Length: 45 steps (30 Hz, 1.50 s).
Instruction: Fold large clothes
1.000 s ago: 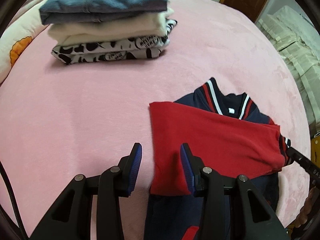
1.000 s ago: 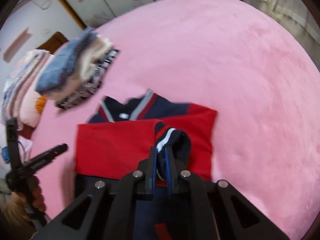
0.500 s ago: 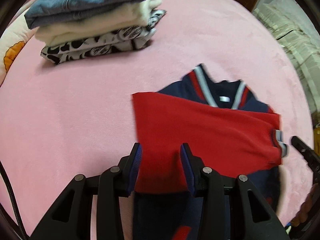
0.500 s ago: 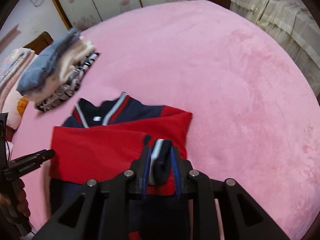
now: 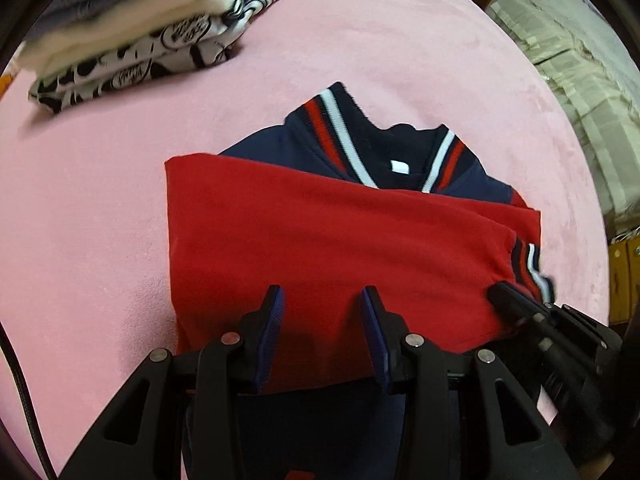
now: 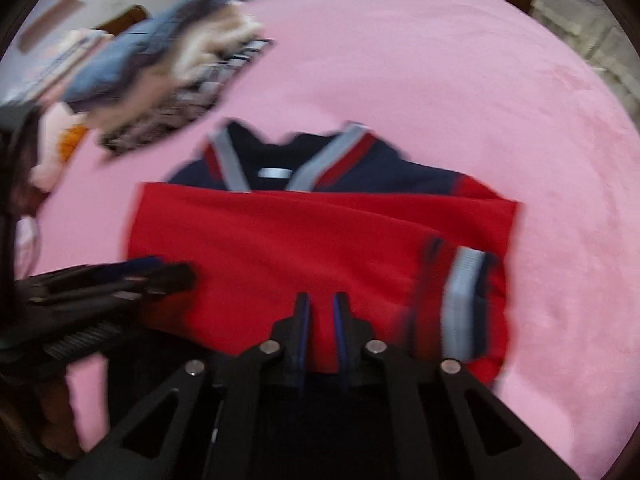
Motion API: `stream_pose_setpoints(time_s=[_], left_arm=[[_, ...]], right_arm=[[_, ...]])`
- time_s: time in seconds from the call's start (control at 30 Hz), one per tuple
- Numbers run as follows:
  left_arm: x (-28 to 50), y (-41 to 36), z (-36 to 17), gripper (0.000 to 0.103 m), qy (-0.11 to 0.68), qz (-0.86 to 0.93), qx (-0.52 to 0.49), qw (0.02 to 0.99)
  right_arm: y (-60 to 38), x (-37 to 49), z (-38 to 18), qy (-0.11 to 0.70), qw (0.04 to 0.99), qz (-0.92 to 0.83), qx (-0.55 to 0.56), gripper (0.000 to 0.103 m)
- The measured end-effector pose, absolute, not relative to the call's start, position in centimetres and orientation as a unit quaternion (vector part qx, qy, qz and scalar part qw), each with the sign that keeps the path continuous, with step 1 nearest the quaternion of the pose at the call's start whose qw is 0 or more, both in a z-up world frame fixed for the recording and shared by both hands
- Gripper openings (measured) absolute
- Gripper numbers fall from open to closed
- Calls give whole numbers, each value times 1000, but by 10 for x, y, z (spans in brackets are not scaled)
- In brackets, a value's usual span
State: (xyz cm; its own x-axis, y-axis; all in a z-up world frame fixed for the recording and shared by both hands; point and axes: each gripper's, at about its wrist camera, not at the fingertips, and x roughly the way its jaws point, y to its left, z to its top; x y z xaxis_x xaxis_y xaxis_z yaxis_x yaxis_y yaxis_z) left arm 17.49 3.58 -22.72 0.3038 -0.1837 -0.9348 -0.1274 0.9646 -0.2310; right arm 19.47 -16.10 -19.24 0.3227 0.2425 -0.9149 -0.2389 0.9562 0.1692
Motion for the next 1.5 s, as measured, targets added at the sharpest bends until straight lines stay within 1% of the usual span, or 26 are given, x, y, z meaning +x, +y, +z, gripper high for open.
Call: stream_pose_setpoints(time_s=[0.23, 0.4, 0.7, 0.73, 0.77, 1.03, 1.3, 1.5], left_arm=[[175, 39, -230, 38, 592, -25, -119, 797], [175, 34, -229, 38, 594, -18, -103, 798], [179, 33, -227, 38, 598, -16, -106, 794], [179, 33, -225, 38, 599, -15, -107, 794], [177, 32, -223, 39, 599, -12, -108, 793], [164, 38, -199, 40, 584, 8, -115, 803], [150, 48, -162, 45, 561, 31, -134, 816], [127, 55, -143, 45, 554, 46, -137, 820]], right_arm=[[-215, 198, -189, 562, 820, 103, 23, 0], [-208, 198, -187, 561, 822, 95, 11, 0], [-209, 200, -187, 568, 817, 91, 40, 0], [-209, 198, -185, 568, 817, 93, 42, 0], [-209, 197, -183, 567, 817, 95, 43, 2], [-208, 188, -162, 563, 818, 111, 49, 2], [-199, 177, -140, 568, 811, 137, 26, 2], [-197, 167, -128, 567, 809, 153, 9, 2]])
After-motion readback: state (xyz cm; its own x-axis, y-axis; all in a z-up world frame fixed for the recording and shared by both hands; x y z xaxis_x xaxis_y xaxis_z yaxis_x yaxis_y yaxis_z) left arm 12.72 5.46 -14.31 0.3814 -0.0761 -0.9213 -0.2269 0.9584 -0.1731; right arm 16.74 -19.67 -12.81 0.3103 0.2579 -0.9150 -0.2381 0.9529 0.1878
